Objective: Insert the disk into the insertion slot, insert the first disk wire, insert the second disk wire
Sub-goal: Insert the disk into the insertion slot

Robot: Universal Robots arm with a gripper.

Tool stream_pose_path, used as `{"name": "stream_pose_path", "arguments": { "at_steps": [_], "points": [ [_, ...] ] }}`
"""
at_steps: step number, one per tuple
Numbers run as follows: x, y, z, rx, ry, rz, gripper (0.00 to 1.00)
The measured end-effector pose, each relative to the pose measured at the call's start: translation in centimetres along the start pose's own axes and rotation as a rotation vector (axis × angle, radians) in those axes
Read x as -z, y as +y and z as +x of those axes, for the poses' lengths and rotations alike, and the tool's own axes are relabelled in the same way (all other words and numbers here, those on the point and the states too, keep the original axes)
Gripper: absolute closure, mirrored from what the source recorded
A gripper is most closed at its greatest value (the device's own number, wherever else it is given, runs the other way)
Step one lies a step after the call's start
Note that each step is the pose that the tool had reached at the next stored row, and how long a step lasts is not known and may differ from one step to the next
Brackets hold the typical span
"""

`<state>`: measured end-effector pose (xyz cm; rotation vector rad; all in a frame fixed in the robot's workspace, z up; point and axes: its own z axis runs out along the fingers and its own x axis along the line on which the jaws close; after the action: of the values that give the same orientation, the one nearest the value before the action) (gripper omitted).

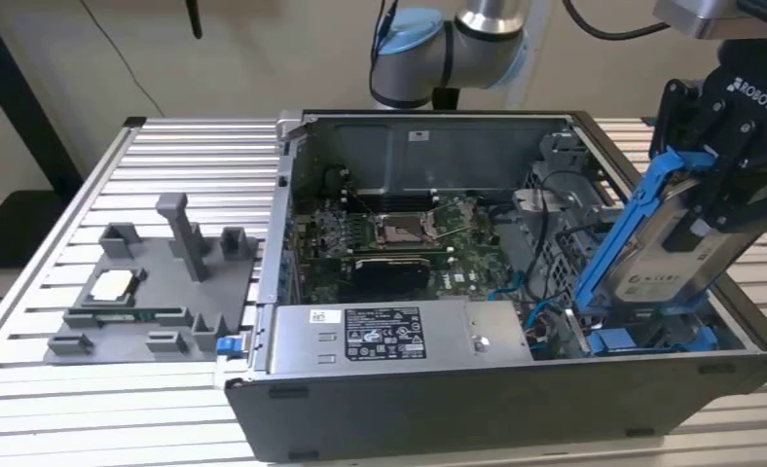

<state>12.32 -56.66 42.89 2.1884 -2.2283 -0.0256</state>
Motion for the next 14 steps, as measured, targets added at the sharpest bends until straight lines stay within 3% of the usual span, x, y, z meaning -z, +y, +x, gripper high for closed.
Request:
{"name": "stream_pose_path", "arguments": {
  "at_steps": [7, 14],
  "points": [
    [-0.86, -0.43, 0.18, 0.000, -0.0019, 0.0006, 0.68],
    [-1.51, -0.76, 0.24, 0.000, -0.0085, 0.0007, 0.68]
  ]
}}
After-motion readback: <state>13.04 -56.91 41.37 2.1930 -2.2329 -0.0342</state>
